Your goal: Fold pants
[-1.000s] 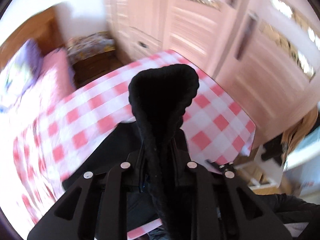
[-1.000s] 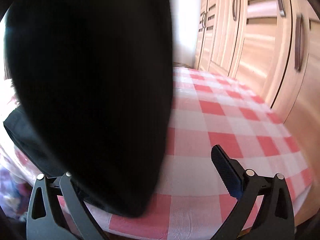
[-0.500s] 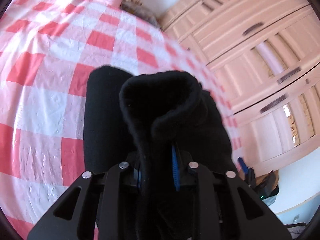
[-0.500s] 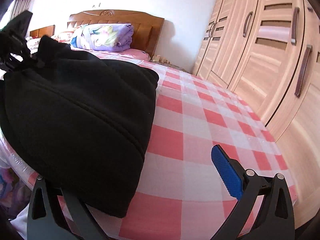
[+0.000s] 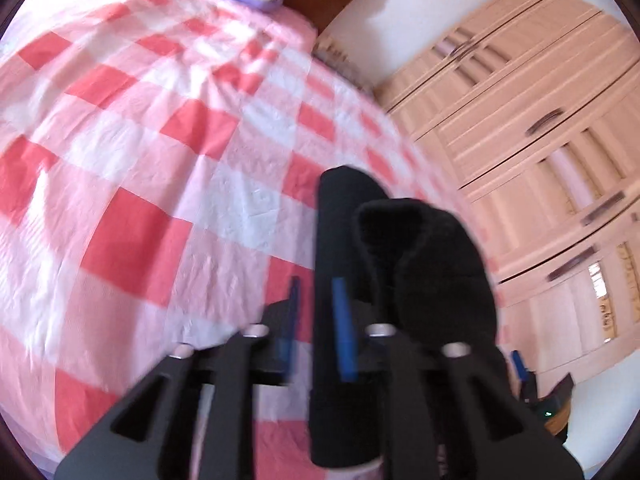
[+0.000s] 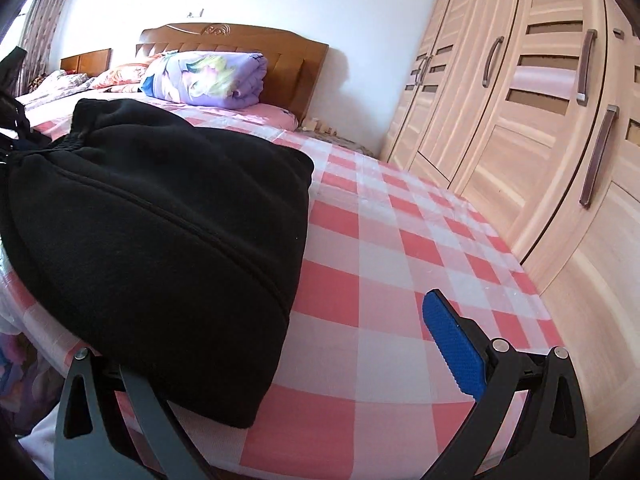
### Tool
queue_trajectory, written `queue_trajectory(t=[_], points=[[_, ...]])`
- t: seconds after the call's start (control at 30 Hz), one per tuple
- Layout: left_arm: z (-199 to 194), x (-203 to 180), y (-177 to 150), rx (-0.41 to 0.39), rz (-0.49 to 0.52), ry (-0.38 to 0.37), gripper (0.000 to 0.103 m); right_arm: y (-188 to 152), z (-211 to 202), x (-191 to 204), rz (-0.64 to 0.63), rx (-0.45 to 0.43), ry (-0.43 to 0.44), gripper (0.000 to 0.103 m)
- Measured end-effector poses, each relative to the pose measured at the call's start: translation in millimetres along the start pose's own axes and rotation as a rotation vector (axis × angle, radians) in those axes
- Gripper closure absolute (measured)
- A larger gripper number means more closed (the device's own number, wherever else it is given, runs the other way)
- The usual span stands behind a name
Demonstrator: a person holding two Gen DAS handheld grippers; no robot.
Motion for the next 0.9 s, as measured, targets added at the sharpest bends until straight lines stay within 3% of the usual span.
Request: queue_trajectory(t=[0.07, 0.1, 0.17, 0.2, 0.3, 0.43, 0.53, 0.7, 0.8, 0.9], points=[[-21.0, -24.6, -3.3, -0.067, 0.033, -0.047, 0.031, -3.0, 0.5, -0.8, 0.008, 0.009, 0.018, 0.004], [-29.3, -38.6, -6.5, -0.074, 0.053, -0.107, 0.031, -4.5, 1.0, -0.3, 0.012, 0.011, 0.032, 0.004], [-30.6, -70.1, -12.7, -0.009, 0.087, -0.233, 0.028, -4.9, 1.5, 2.1, 0.016, 0.015, 0.044, 0.004], [-27.5, -74.4, -15.1, 0.016, 0.092, -0.228, 0.028, -4.2, 1.0, 3.5, 0.014, 0.013, 0.047, 0.004], [-3.7, -66.5, -16.8, 0.067, 0.098, -0.056, 0.028, -1.1, -2.9, 7.0, -0.001, -0.005, 0.045, 0.004], [4.2, -63.3, -30.8, 0.098, 0.066, -0.102, 0.03, -1.6, -4.5, 3.7, 0.004, -0.011, 0.049, 0.004], [2.0, -70.8, -32.7, 0.087, 0.11, -0.074, 0.029, -2.0, -2.2, 4.3, 0.018, -0.005, 0.064, 0.004], [8.3, -57.5, -34.6, 0.134, 0.073, -0.024, 0.029, -1.8, -3.3, 5.2, 0.019, -0.014, 0.062, 0.004], [-4.2, -63.0, -35.9, 0.084, 0.077, -0.061, 0.03, -2.7, -3.3, 2.5, 0.027, -0.014, 0.065, 0.004], [-19.7, -76.4, -31.7, 0.015, 0.132, -0.036, 0.029, -3.1, -2.9, 2.7, 0.031, -0.015, 0.07, 0.004]])
Point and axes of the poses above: each gripper's, at about its wrist camera, not at the fingertips, and z roughly the way its jaws point, x to its left, y to its top, the point moved 6 cm from there along z, roughly the way its jaws point
